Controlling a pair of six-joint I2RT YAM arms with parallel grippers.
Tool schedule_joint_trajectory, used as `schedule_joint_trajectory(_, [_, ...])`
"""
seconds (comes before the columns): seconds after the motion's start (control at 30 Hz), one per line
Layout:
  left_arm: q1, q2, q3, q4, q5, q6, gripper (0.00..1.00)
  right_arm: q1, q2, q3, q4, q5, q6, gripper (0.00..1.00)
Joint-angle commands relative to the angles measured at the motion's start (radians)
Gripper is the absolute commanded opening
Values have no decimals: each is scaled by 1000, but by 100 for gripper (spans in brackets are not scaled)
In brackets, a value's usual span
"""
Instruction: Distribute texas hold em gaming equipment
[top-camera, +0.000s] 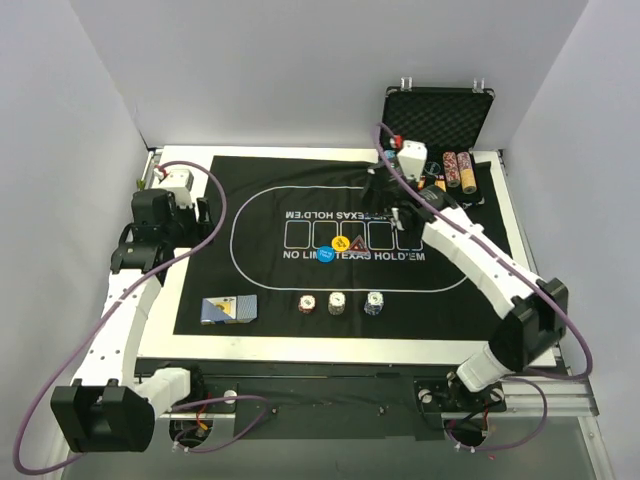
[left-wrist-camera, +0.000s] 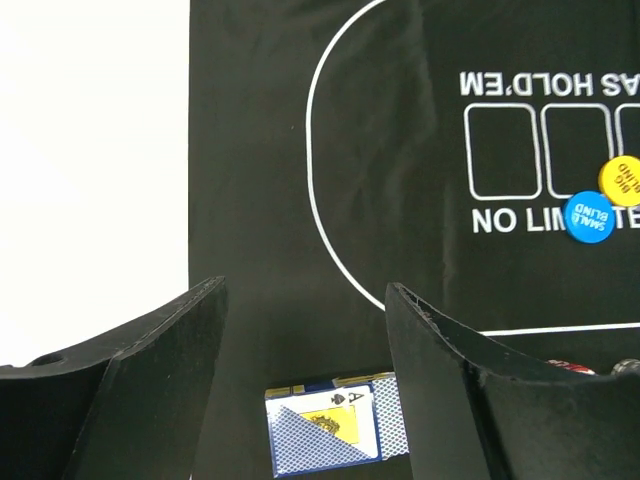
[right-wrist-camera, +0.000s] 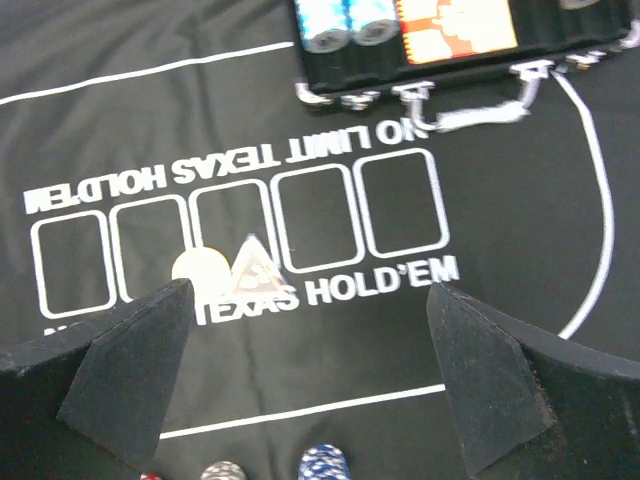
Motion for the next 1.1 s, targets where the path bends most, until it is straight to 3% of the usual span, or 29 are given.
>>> schedule_joint_trajectory(0.0, [9, 56, 55, -33, -37, 11, 75, 76, 111, 121, -47, -9, 29, 95])
schedule_joint_trajectory(0.27, [14, 139, 103, -79, -4, 32, 77, 210, 410, 342, -66, -47, 75, 93])
schedule_joint_trajectory(0.47, [81, 170, 149, -98, 52, 20, 82, 257, 568, 382, -48, -84, 139, 93])
schedule_joint_trajectory(1.07, [98, 211, 169, -104, 89, 40, 84, 248, 667, 257, 65, -204, 256, 90])
